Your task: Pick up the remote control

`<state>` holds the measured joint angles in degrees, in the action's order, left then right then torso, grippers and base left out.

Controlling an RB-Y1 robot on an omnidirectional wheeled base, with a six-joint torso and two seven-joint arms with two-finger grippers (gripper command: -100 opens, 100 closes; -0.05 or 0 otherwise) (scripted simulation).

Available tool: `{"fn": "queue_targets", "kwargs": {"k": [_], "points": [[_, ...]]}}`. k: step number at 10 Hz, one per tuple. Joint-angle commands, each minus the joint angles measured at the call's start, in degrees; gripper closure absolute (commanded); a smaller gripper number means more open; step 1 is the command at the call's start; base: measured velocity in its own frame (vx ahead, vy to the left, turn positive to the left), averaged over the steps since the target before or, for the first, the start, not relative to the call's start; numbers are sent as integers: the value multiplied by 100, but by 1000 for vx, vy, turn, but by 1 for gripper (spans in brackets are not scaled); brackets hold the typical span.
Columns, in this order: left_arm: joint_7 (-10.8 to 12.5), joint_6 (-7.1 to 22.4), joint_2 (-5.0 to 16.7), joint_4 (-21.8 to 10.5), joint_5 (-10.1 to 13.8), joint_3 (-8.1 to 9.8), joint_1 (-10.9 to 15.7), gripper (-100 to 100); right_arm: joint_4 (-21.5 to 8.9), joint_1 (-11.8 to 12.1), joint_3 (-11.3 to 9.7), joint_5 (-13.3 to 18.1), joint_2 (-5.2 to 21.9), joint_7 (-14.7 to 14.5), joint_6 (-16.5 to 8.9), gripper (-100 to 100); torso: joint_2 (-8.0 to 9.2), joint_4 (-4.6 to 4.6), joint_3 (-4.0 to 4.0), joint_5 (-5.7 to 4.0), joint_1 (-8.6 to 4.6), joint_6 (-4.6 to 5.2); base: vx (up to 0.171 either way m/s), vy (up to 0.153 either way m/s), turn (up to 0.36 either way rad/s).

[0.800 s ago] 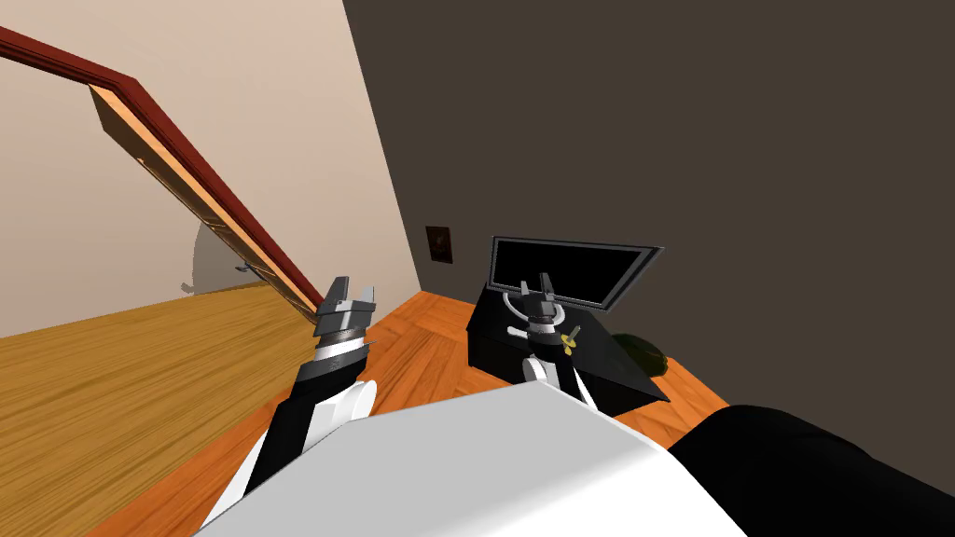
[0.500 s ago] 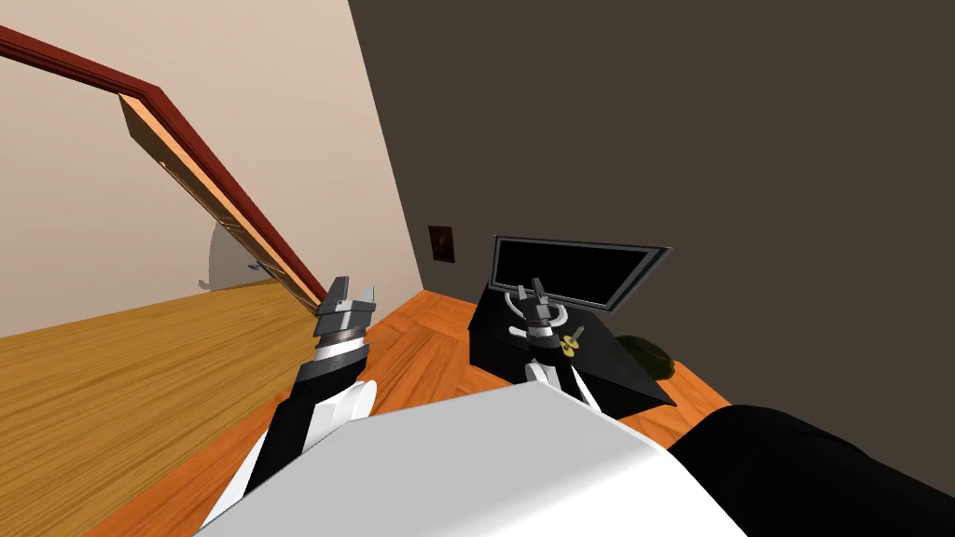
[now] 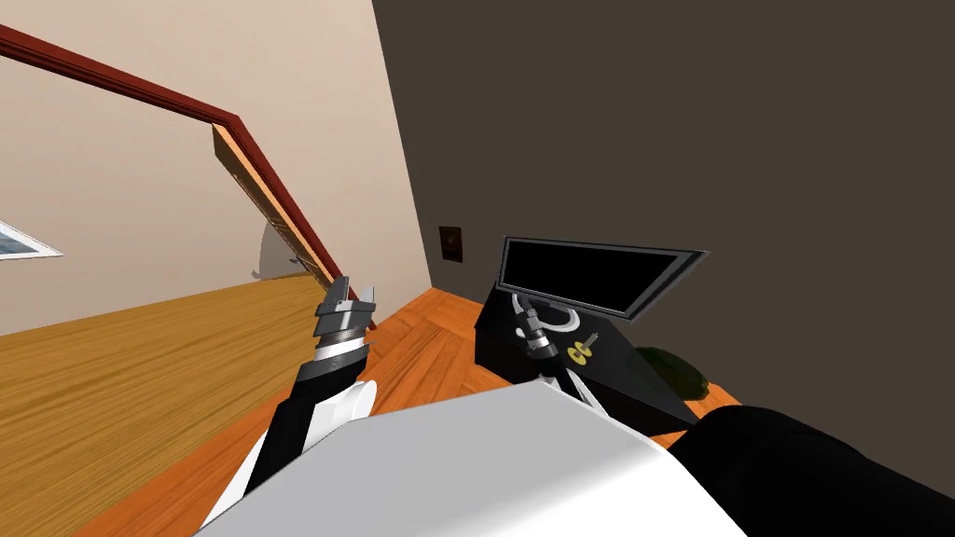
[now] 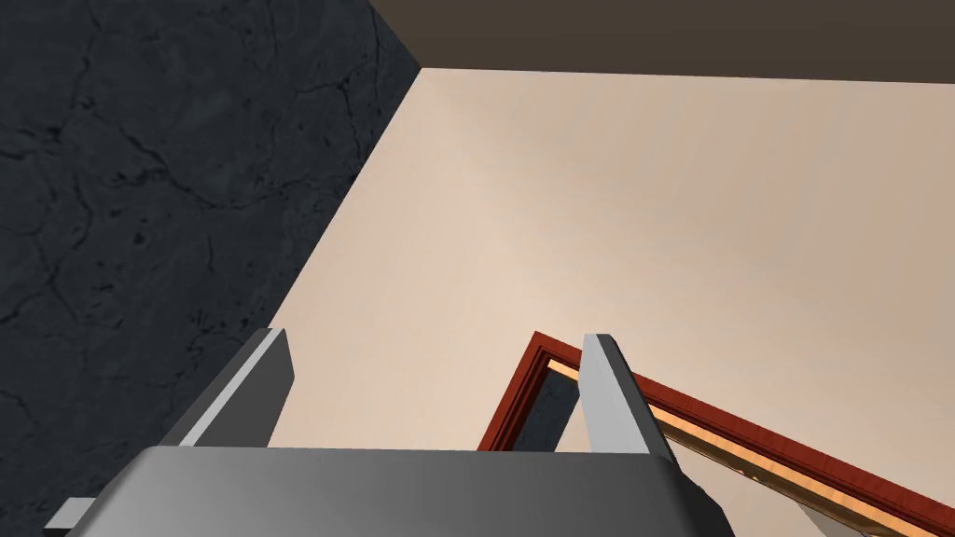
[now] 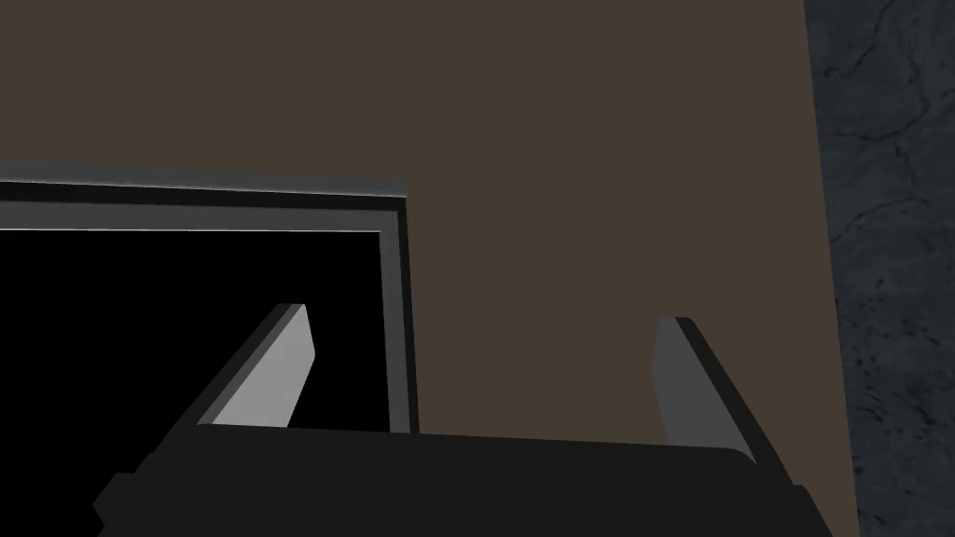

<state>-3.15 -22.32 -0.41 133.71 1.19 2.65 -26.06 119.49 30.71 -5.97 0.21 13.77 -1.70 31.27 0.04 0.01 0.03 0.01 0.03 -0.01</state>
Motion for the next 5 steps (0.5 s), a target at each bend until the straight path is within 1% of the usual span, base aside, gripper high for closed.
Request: {"fn": "queue_targets", "kwargs": {"k": [1, 2, 3, 4, 5], "points": [[0, 0, 0, 0, 0, 0, 0, 0, -286, 58, -108, 157, 286, -111, -65, -100, 0, 0, 0, 0, 0, 0, 0, 18, 206], [0, 0, 0, 0, 0, 0, 0, 0, -415, 58, -108, 157, 308, -111, -65, -100, -4, -1, -2, 0, 0, -1, 6, 9, 63], [0, 0, 0, 0, 0, 1, -1, 0, -692, 102, -168, 255, 509, -172, -63, -100, -6, -1, -3, 0, -3, 3, 11, 10, 169], [0, 0, 0, 0, 0, 0, 0, 0, -829, 143, -235, 360, 702, -238, -62, -100, -8, -2, -5, 0, -3, -1, 18, 9, 265], [0, 0, 0, 0, 0, 0, 0, 0, -951, 143, -235, 360, 710, -238, -62, -100, -11, -2, -6, 0, -4, 0, 18, 1, 83]]}}
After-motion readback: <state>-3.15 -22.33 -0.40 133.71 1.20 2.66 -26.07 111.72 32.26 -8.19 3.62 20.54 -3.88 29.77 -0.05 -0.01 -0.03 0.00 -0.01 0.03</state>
